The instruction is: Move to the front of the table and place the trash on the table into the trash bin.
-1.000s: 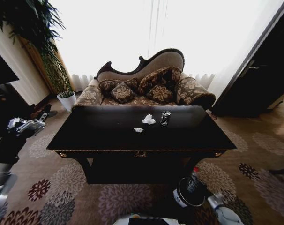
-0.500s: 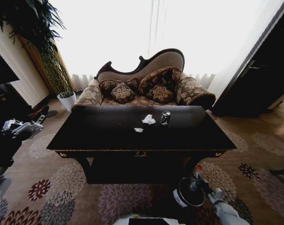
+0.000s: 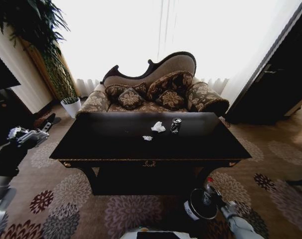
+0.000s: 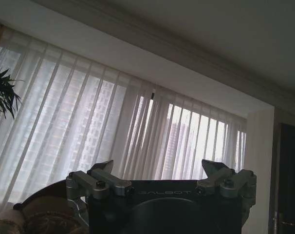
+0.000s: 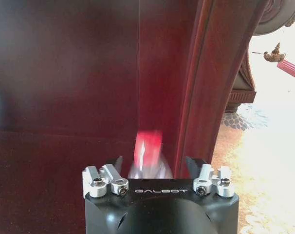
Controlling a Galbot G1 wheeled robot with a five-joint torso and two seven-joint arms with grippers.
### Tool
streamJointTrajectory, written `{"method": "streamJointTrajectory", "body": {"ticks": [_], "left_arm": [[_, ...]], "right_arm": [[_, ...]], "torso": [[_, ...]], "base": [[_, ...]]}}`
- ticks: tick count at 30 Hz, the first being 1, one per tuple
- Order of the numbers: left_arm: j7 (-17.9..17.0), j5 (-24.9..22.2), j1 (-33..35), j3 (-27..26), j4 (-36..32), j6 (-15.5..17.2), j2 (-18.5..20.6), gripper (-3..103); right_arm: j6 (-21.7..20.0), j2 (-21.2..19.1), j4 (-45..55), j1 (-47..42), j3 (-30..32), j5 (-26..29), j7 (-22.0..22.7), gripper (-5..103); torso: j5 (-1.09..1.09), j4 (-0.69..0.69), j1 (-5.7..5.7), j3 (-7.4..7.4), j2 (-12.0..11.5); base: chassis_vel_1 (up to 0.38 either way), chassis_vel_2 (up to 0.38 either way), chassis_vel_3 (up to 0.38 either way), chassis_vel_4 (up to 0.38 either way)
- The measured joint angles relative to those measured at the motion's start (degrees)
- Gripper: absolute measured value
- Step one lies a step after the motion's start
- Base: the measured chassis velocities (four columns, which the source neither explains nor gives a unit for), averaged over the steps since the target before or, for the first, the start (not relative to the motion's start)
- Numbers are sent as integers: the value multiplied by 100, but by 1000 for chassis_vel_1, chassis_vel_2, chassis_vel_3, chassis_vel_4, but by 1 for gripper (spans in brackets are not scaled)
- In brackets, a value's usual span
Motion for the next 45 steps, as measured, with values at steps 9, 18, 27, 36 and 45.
{"method": "streamJointTrajectory", "body": {"ticks": [9, 18, 27, 36, 45], "left_arm": [[12, 12, -6, 23, 5, -5, -12, 100], [14, 140, -221, 260, 70, -7, -157, 100], [-12, 384, -476, 590, 176, -9, -382, 100], [-66, 467, -670, 703, 373, -16, -377, 100], [-117, 673, -742, 837, 500, -9, -346, 100]], "right_arm": [[-3, 25, 96, -61, -2, 8, -3, 100], [-26, 184, 1315, -920, 7, -69, -105, 100], [173, 501, 3182, -2241, 202, -604, -98, 100], [-239, 1044, 5086, -3527, 809, -534, 175, 100], [-709, 1372, 6847, -4192, 1540, -429, 654, 100]], "torso": [[0, 0, 0, 0, 0], [0, 0, 0, 0, 0], [-1, 2, 0, -1, 1], [-1, 0, -1, -1, 1], [2, 1, 0, 0, 1]], "base": [[0, 0, 0, 0], [0, 0, 0, 0], [0, 0, 0, 0], [0, 0, 0, 0], [0, 0, 0, 0]]}}
